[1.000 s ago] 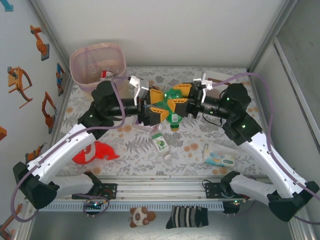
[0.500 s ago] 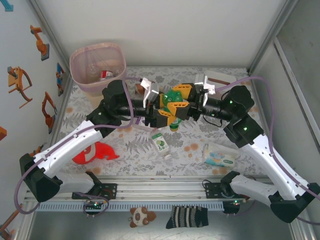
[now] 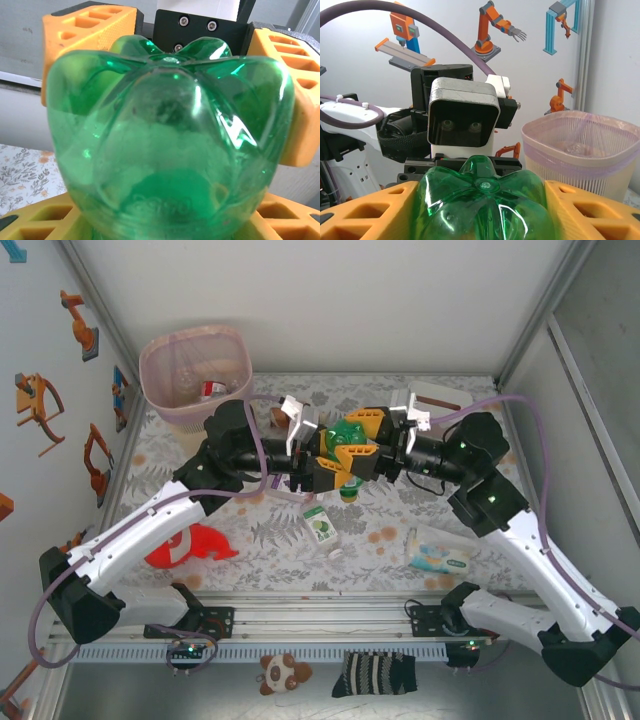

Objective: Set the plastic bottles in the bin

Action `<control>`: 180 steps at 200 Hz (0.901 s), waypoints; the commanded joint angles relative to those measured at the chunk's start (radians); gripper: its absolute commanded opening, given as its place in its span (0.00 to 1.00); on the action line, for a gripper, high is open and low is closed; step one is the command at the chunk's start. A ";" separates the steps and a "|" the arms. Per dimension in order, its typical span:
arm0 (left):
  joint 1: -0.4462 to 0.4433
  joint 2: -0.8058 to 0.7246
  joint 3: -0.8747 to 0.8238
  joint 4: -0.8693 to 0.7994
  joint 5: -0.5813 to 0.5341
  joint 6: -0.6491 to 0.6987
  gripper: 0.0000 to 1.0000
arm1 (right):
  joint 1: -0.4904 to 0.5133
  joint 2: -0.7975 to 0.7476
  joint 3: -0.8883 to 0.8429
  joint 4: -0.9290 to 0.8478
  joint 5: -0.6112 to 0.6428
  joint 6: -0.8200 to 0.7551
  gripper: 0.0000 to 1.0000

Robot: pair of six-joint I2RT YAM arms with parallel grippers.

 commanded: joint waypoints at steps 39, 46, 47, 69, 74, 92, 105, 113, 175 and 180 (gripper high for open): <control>0.023 -0.049 0.003 -0.019 -0.058 0.053 0.51 | 0.007 -0.084 0.031 -0.107 0.095 -0.064 0.74; 0.030 -0.054 0.001 -0.024 -0.068 0.051 0.51 | 0.007 -0.094 0.031 -0.119 0.110 -0.072 0.75; 0.032 -0.056 0.000 -0.024 -0.070 0.050 0.51 | 0.007 -0.096 0.031 -0.121 0.111 -0.073 0.75; 0.065 -0.082 -0.004 -0.063 -0.131 0.060 0.50 | 0.007 -0.125 0.037 -0.163 0.138 -0.100 0.75; 0.075 -0.089 -0.002 -0.077 -0.153 0.063 0.49 | 0.007 -0.130 0.040 -0.173 0.143 -0.105 0.75; 0.112 -0.116 0.008 -0.138 -0.260 0.072 0.48 | 0.007 -0.146 0.046 -0.203 0.161 -0.120 0.75; 0.137 -0.132 0.026 -0.196 -0.349 0.088 0.47 | 0.007 -0.157 0.044 -0.213 0.170 -0.124 0.75; 0.151 -0.137 0.043 -0.237 -0.401 0.102 0.47 | 0.007 -0.161 0.042 -0.214 0.175 -0.125 0.75; 0.292 -0.095 0.232 -0.491 -0.719 0.151 0.46 | 0.007 -0.161 0.042 -0.218 0.174 -0.118 0.75; 0.310 -0.092 0.246 -0.498 -0.736 0.144 0.45 | 0.007 -0.159 0.043 -0.218 0.174 -0.118 0.75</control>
